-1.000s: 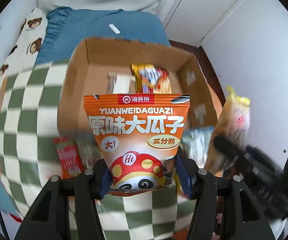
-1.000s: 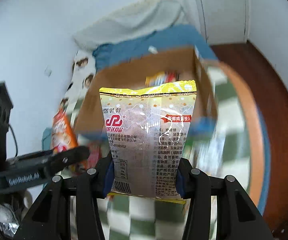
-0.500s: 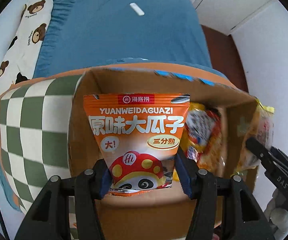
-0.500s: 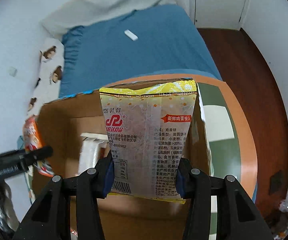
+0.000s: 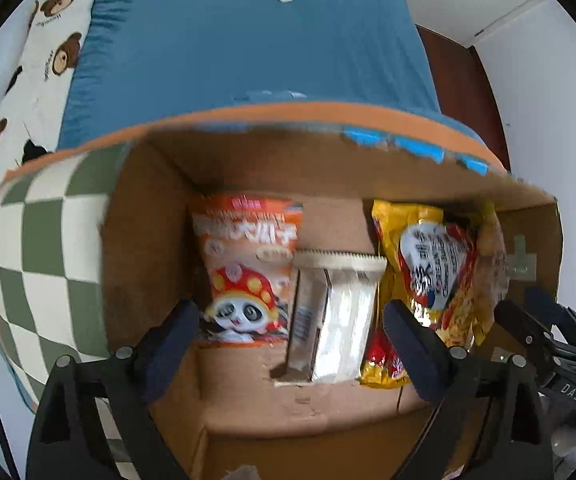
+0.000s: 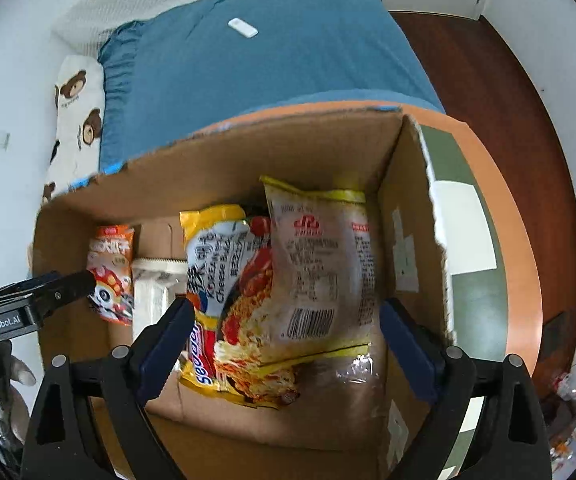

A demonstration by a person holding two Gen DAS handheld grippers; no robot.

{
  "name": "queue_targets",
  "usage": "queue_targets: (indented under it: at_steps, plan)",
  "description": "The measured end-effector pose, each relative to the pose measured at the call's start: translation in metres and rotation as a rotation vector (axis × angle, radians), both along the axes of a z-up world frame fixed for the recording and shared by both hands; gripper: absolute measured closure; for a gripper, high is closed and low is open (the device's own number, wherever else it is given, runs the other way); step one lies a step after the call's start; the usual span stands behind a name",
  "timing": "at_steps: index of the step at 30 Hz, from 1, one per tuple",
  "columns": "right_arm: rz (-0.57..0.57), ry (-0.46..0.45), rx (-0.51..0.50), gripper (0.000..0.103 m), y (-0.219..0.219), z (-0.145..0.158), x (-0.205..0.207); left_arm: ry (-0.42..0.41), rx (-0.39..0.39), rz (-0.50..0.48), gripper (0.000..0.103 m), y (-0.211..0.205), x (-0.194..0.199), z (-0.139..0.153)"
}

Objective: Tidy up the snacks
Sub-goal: 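Carry both bags into the cardboard box and open both tools to release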

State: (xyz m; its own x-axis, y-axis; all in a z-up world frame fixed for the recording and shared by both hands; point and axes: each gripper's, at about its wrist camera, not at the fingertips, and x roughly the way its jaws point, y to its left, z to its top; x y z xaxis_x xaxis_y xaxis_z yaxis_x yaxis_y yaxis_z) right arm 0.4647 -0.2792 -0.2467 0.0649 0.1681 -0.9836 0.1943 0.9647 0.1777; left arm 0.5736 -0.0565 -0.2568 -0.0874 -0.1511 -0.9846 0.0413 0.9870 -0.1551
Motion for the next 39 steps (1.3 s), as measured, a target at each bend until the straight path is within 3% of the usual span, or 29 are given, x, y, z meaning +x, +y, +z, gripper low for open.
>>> queue_targets:
  at_steps: [7,12,22,31,39]
  plan:
    - [0.049,-0.013,-0.076,0.007,0.015,0.001,-0.019,-0.01,0.028,-0.029,0.009,-0.006,-0.034,-0.004]
    - [0.056,-0.024,-0.074,0.007,0.024,0.005,-0.035,-0.031,0.008,-0.024,0.009,-0.005,-0.054,0.007]
    - [0.074,-0.122,-0.107,0.007,0.04,0.038,-0.067,-0.201,0.036,-0.012,0.009,-0.006,-0.089,0.059]
    - [0.094,-0.288,-0.184,0.007,0.048,0.089,-0.118,-0.406,0.073,-0.017,0.009,0.002,-0.133,0.102]
    - [0.084,-0.428,-0.203,0.007,0.051,0.142,-0.176,-0.532,0.046,-0.017,0.009,0.006,-0.187,0.144]
